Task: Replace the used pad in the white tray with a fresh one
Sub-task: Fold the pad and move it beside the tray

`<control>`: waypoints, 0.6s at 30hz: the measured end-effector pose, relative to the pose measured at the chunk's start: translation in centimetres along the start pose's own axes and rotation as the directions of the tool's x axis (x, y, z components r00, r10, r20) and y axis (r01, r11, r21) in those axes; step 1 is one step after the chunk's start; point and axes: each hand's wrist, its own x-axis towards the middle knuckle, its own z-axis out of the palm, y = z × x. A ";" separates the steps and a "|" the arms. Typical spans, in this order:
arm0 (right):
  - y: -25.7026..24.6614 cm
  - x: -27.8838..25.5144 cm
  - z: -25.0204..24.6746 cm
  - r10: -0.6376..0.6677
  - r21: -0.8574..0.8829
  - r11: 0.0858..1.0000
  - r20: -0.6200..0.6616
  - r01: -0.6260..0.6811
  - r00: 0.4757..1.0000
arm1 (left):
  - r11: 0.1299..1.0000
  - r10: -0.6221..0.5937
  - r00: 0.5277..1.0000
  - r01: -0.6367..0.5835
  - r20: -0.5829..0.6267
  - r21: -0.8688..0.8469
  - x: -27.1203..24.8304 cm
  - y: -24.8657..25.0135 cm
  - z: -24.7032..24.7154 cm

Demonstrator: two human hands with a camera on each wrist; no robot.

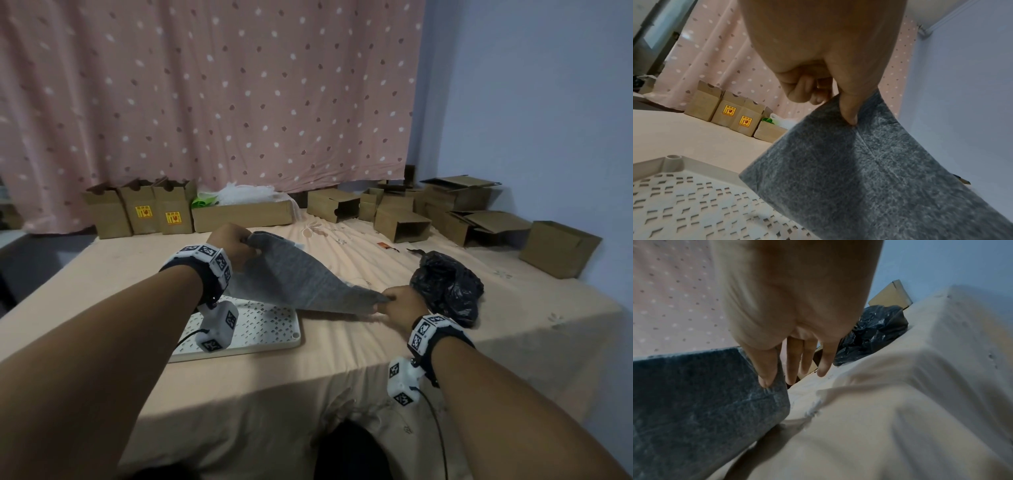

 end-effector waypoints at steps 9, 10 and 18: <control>-5.4 0.7 -1.8 0.010 0.415 0.909 -0.061 0.016 0.998 | 0.940 -0.037 0.994 0.001 -0.101 -0.341 -0.6 0.2 -1.3; -6.3 0.6 -2.2 0.013 0.453 0.891 -0.064 0.017 0.998 | 0.911 -0.069 0.992 0.019 -0.107 -0.411 -0.7 0.2 -1.6; -9.0 1.4 -1.5 0.206 0.669 0.726 0.003 -0.155 0.979 | 0.824 -0.212 0.970 0.110 -0.122 -0.555 0.1 -2.2 -2.0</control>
